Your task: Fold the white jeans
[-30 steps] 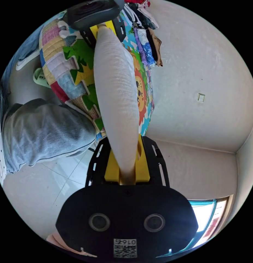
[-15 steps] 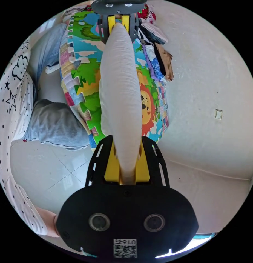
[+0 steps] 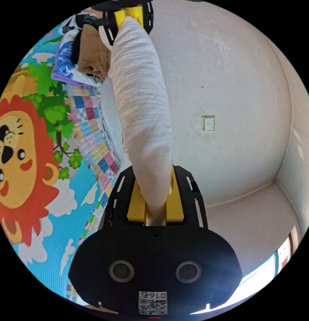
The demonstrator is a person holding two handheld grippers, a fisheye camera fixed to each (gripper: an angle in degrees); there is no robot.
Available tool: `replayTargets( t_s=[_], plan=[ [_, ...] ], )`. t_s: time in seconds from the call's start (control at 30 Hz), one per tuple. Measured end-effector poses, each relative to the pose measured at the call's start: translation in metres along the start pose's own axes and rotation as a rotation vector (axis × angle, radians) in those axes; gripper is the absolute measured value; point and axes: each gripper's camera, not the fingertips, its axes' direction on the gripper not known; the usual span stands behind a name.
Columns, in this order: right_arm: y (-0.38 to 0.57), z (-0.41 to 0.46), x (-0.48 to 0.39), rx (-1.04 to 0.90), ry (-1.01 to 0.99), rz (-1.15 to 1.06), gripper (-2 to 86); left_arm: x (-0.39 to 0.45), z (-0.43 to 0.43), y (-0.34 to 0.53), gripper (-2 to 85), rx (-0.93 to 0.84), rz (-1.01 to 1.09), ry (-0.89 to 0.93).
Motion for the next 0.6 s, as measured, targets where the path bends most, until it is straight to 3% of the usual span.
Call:
replayTargets(
  t_s=[0.07, 0.17, 0.23, 0.27, 0.37, 0.6],
  plan=[
    [-0.013, 0.065, -0.076, -0.017, 0.057, -0.071, 8.1, 0.074, 0.040, 0.000, 6.1, -0.055, 0.087, -0.081],
    [-0.026, 0.131, -0.202, -0.166, -0.086, -0.233, 8.0, 0.211, 0.095, 0.026, 6.0, -0.168, 0.393, -0.093],
    [-0.025, 0.140, -0.267, -0.164, -0.120, -0.290, 7.7, 0.252, 0.097, 0.046, 5.1, -0.124, 0.321, -0.157],
    [-0.020, 0.139, -0.275, -0.134, -0.009, -0.185, 7.7, 0.253, 0.097, 0.050, 5.0, -0.107, 0.251, -0.134],
    [-0.011, 0.142, -0.261, -0.072, -0.206, -0.021, 8.1, 0.257, 0.108, 0.051, 4.9, -0.114, 0.259, -0.029],
    [-0.014, 0.163, -0.281, -0.165, -0.264, 0.039, 8.4, 0.289, 0.148, 0.065, 5.1, -0.171, 0.256, -0.017]
  ],
)
